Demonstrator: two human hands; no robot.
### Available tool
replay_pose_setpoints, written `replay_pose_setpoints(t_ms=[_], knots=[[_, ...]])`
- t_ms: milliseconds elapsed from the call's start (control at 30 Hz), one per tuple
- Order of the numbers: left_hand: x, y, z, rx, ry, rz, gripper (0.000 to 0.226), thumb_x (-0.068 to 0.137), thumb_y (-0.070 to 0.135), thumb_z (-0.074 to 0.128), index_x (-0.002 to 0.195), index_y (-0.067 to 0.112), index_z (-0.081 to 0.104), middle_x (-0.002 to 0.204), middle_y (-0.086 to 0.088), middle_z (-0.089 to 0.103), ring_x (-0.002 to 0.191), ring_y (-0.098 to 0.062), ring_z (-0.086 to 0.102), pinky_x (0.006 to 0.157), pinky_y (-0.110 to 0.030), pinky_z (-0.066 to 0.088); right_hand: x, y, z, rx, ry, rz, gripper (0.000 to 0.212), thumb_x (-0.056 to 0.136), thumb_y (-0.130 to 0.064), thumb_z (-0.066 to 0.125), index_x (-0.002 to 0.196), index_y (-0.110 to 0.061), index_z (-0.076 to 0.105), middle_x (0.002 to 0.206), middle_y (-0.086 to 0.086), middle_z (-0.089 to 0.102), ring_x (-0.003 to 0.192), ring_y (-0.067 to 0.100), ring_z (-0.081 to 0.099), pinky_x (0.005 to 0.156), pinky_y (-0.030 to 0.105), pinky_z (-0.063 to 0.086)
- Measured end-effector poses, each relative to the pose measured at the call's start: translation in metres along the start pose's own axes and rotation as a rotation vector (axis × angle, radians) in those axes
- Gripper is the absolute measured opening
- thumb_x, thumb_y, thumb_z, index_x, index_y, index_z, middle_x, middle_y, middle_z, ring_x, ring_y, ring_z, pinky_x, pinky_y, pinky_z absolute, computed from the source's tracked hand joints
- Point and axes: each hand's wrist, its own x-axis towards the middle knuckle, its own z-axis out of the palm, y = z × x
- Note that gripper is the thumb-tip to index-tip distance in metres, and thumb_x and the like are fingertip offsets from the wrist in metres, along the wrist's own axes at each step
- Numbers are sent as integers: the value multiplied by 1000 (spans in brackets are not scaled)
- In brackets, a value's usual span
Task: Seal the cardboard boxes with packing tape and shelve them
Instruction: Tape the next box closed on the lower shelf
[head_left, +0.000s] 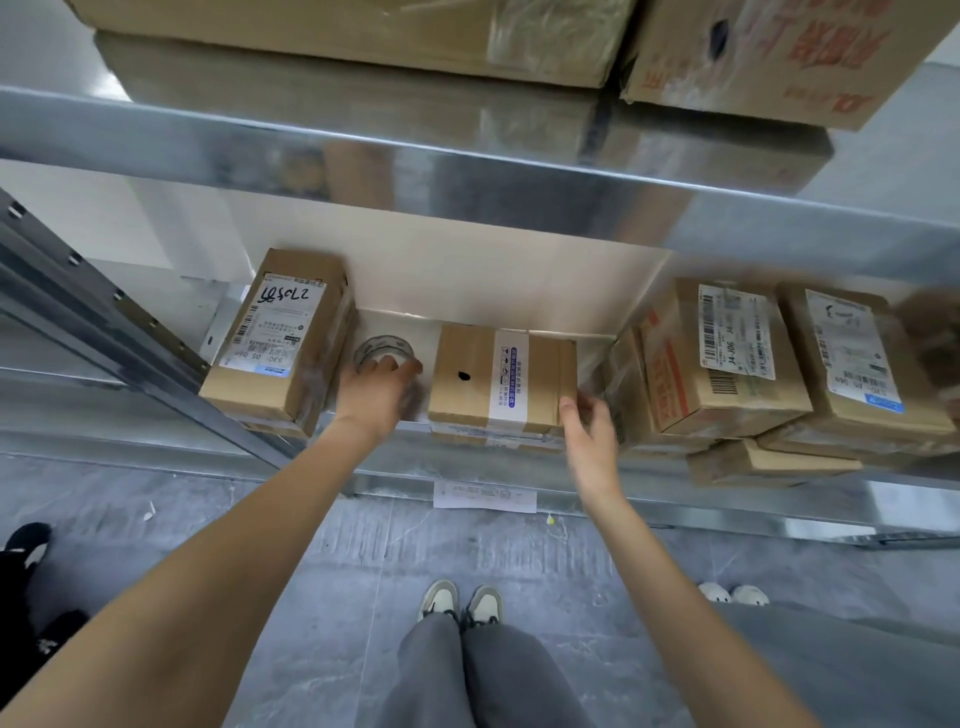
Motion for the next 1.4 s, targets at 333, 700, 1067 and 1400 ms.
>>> replay_pose_setpoints(t_ms=[333,700,1067,1400], knots=[[-30,39,-87,-1198,242,-99,56,87,-6,57,135,18,39,105,-3,58,87,-7,59,75,-21,52,-10,-52,16,-311,-103,-593,45,93,-28,63,135,-14,52,135,6,51,127,16,44,106,25,34],[-79,79,-90,-1478,142,-17,63,85,-17,57,134,16,35,91,-6,62,67,-2,57,67,-15,47,-13,-81,32,-61,-306,-469,22,87,-13,70,108,-7,71,105,4,70,96,13,65,88,27,51],[-86,86,-91,-1502,147,-56,55,88,-12,60,131,15,41,93,-1,65,71,-4,61,71,-19,50,-23,-71,24,-17,-195,-504,8,86,-11,69,90,-12,76,91,-3,73,78,6,65,69,25,51],[-106,87,-85,-1312,-15,73,24,96,32,57,101,10,64,84,2,75,92,-18,69,95,-44,49,-23,-78,18,-50,-189,-447,18,88,-7,65,74,-19,65,78,-4,66,76,14,61,72,25,47]])
